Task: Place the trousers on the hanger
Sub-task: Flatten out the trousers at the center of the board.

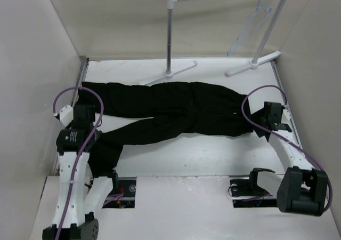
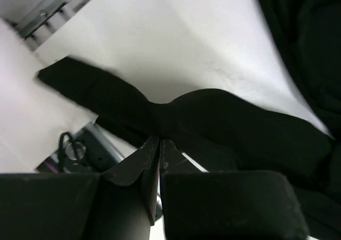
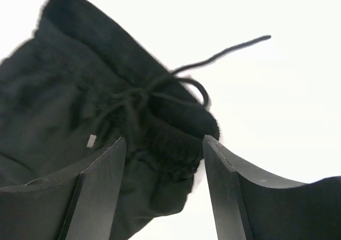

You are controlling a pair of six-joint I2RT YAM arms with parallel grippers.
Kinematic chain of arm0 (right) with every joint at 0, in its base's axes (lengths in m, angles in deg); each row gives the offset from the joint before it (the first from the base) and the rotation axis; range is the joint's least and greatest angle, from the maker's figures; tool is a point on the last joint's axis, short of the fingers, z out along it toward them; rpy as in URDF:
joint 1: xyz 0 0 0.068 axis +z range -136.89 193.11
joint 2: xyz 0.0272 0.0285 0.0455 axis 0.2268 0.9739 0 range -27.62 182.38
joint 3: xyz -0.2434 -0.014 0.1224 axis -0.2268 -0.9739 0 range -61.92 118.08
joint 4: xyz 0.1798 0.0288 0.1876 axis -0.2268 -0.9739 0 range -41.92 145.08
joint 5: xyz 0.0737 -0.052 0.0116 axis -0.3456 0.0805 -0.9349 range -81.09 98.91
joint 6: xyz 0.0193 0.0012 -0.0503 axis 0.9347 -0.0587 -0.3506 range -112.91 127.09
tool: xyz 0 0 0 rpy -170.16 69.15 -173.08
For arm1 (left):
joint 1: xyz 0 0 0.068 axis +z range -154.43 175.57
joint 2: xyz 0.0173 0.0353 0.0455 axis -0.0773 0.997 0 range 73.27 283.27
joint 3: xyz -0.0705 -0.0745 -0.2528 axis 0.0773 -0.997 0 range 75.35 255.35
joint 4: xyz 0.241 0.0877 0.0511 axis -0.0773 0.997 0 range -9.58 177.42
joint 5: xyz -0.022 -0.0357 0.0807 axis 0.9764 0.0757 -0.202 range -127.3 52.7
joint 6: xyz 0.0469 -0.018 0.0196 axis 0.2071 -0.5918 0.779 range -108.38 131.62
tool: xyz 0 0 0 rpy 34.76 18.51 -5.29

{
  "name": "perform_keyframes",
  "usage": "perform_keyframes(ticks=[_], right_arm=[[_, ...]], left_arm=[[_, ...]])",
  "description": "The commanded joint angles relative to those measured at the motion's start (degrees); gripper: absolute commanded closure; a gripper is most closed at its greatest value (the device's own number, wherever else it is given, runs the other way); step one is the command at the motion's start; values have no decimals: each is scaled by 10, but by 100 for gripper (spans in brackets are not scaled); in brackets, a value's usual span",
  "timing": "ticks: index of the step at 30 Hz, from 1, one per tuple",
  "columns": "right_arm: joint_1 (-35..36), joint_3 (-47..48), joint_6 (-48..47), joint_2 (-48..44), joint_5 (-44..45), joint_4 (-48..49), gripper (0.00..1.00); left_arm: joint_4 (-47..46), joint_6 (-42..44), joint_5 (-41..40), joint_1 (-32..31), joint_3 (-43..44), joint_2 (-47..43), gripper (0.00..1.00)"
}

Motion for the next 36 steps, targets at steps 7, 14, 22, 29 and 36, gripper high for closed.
perform_keyframes(ticks=[7,14,22,29,36], right_arm=[[-6,38,-22,150,-68,75,77],[4,127,-30,37,-8,-23,100],[18,158,-76,-139,-1,-164,90],[35,6,-61,-118,-12,-96,16],[113,-34,-26,-130,-13,-115,21]], left_arm=[[-134,-6,21,-19,93,100,98],[-209,-11,24,5,199,176,99],[-214,2,8,10,266,188,99],[-245,-1,19,2,227,210,99],[-266,-7,28,-6,190,220,99]])
